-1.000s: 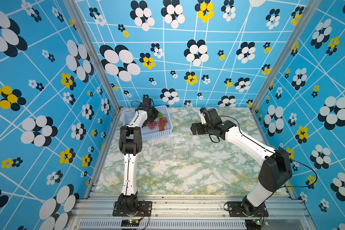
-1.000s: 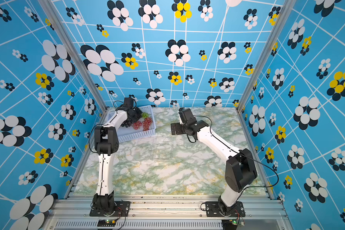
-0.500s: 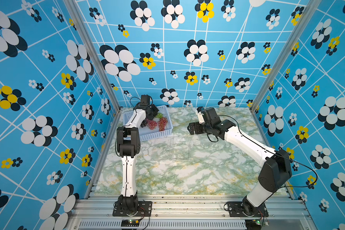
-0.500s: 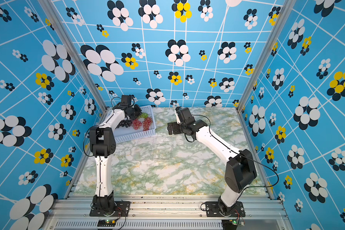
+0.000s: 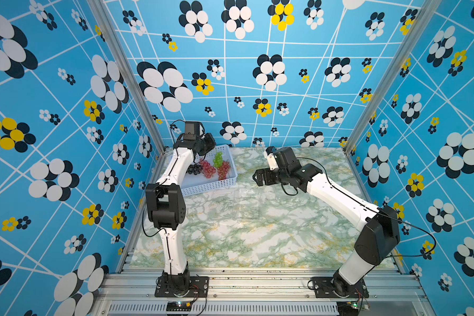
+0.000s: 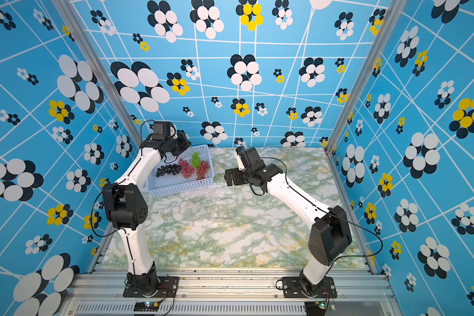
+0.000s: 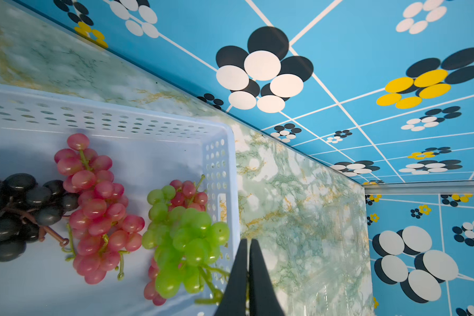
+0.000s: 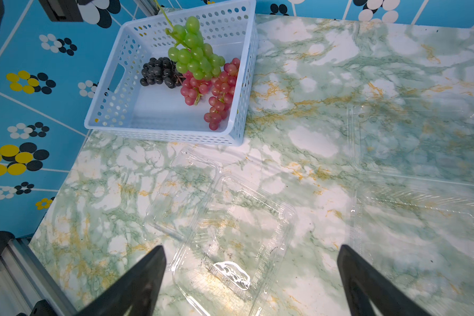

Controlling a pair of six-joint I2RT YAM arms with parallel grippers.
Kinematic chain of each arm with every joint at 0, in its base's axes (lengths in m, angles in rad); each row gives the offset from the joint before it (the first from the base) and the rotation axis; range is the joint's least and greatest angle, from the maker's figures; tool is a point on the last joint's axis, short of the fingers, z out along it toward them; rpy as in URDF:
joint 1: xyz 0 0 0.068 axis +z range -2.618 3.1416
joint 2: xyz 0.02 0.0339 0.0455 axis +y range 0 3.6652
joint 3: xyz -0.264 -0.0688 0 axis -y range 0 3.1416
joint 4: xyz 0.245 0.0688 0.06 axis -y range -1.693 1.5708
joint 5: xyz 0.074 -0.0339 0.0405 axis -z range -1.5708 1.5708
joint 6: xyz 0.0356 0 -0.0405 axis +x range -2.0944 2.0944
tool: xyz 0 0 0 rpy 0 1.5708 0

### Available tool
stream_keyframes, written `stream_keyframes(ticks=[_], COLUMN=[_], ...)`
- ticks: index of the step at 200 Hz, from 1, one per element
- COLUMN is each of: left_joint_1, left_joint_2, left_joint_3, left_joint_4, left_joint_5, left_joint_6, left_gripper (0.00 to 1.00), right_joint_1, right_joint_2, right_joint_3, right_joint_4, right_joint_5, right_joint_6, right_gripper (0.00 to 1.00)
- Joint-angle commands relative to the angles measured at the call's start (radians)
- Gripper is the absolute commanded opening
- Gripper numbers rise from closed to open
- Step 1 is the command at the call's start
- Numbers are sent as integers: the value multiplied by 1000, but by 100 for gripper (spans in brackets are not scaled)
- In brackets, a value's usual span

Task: Pack grapes into containers
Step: Pick up the grape from the basket.

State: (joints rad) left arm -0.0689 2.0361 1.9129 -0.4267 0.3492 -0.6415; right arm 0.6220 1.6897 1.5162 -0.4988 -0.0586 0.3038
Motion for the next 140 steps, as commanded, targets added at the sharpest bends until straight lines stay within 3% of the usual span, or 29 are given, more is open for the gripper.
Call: stream_keyframes(ticks=[1,140], left_joint_1=[-24,-249], left_joint_2=[-78,-358], left_joint_3=[-31,-243], left_joint_4=[-16,-10], left_joint_5=[43,-11], left_joint_6=[42,45], left_gripper=[0,0], right_joint_1=[5,8], right_joint_2=[-33,-163], right_joint_3=[16,-164], right_joint_4=[-35,-29], right_joint_5=[23,67], right_joint_6=[23,55], right_gripper=[99,99])
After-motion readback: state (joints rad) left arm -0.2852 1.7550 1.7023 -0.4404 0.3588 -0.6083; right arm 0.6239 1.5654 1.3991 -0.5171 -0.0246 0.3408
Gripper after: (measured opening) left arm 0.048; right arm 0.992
